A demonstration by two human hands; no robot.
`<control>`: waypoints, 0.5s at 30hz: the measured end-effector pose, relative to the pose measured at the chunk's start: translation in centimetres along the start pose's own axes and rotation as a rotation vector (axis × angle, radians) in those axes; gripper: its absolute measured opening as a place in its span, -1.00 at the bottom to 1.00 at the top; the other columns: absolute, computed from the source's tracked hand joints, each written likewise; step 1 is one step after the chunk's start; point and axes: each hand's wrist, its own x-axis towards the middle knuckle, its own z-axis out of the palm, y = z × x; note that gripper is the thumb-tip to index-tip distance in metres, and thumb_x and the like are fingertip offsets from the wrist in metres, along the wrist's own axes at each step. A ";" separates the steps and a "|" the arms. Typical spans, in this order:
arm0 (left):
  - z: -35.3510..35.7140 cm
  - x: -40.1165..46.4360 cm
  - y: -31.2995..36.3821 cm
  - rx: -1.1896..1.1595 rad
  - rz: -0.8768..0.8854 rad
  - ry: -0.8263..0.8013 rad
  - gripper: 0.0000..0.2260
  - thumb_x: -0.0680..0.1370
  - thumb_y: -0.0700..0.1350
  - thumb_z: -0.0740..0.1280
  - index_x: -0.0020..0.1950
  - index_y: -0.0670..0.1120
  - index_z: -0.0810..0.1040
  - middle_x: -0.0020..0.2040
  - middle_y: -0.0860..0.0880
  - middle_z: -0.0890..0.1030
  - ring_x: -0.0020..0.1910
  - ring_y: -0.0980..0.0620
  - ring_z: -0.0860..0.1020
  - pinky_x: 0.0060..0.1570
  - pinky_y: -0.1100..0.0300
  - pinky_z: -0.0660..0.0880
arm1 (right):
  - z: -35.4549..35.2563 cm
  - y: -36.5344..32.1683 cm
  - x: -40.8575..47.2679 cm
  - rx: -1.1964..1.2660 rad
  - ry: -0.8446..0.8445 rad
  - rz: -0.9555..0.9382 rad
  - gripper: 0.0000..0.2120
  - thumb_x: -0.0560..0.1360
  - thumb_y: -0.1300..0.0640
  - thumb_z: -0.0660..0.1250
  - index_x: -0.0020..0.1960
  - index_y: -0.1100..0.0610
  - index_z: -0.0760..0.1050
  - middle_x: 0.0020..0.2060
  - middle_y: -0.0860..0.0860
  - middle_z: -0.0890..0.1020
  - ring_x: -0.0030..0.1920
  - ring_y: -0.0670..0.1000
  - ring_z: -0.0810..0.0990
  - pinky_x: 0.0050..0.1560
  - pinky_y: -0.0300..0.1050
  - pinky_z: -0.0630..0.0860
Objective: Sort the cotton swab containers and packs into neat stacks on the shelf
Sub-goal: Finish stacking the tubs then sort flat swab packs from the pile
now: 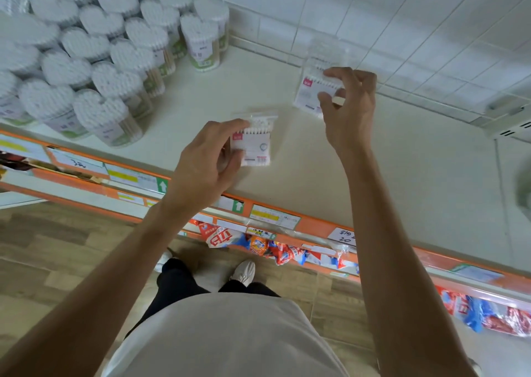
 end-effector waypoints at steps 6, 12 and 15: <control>0.1 0.0 0.1 -0.005 -0.019 0.014 -0.65 0.58 -0.22 0.37 0.37 -0.14 0.48 0.14 -0.13 0.56 0.00 0.05 0.55 -0.04 0.43 0.48 | 0.3 0.2 0.0 0.014 0.028 0.037 -0.64 0.51 0.23 0.38 0.29 0.08 0.48 0.15 -0.02 0.37 -0.03 -0.10 0.56 -0.07 -0.19 0.64; 0.2 0.0 0.0 -0.001 -0.014 0.020 -0.64 0.57 -0.23 0.38 0.36 -0.14 0.49 0.12 -0.12 0.57 -0.05 0.00 0.57 -0.08 0.23 0.54 | 0.3 0.7 0.0 0.000 0.042 0.039 -0.68 0.51 0.20 0.41 0.24 0.15 0.49 0.15 0.01 0.42 -0.02 -0.05 0.61 -0.10 -0.32 0.60; 0.1 0.1 0.0 -0.003 -0.006 0.020 -0.65 0.57 -0.23 0.38 0.36 -0.14 0.49 0.11 -0.12 0.57 -0.05 0.00 0.57 -0.09 0.22 0.54 | 0.4 0.7 0.2 -0.006 0.054 0.039 -0.68 0.50 0.21 0.41 0.23 0.16 0.50 0.14 0.01 0.44 -0.02 -0.01 0.62 -0.10 -0.28 0.62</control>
